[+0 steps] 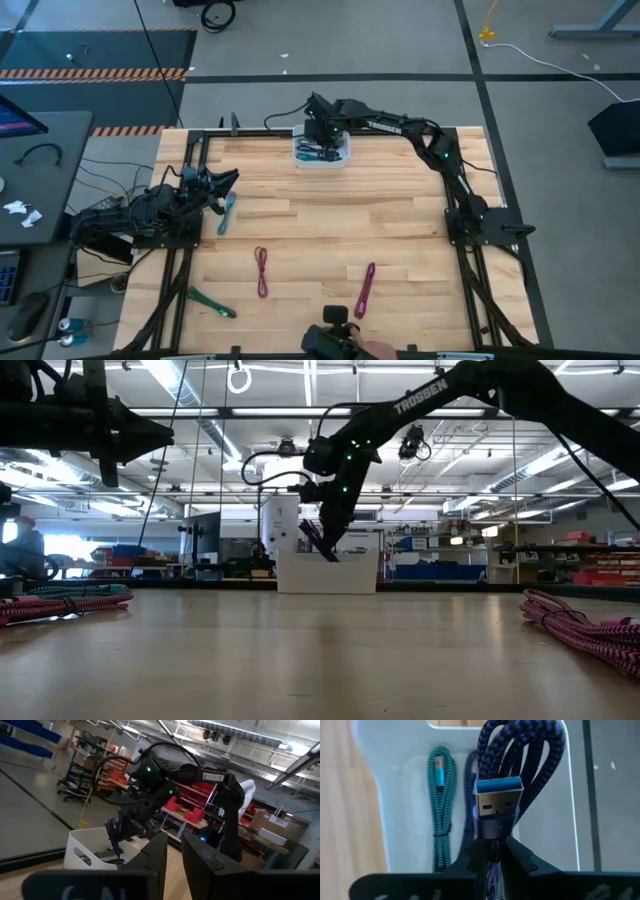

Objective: Pick and place USB-C Cables
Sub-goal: Put the violet charger cable into the white bin, then put the right pink charger cable into the white bin

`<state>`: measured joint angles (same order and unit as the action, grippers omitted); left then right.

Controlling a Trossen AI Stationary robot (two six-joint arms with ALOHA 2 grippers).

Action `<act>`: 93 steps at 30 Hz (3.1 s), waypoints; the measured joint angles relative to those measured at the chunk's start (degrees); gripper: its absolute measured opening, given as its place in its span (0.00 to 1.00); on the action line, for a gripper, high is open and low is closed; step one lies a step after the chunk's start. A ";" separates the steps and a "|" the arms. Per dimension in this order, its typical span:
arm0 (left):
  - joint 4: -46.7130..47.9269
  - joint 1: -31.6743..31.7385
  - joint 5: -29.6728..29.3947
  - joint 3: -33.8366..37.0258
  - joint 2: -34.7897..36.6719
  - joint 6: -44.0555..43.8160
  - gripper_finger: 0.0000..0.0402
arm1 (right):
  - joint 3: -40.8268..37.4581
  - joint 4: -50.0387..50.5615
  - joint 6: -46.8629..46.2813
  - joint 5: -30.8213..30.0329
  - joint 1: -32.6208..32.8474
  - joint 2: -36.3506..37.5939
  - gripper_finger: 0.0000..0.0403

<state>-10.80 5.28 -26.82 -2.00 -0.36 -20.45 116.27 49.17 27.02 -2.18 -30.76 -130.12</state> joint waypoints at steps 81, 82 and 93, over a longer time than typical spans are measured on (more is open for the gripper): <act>0.37 0.02 -0.10 0.02 0.00 -6.45 0.12 | -54.21 -14.16 -40.69 7.01 45.63 35.22 0.05; 0.36 0.02 -0.10 0.02 0.00 -6.45 0.12 | -53.72 -13.63 -41.66 7.40 43.12 36.70 0.05; 0.17 0.01 -0.10 0.02 0.00 -6.45 0.13 | -30.18 -20.07 -23.51 8.71 10.93 32.70 0.05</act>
<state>-10.64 5.29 -26.92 -1.98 -0.36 -26.89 86.09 29.10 3.51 6.53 -19.84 -97.42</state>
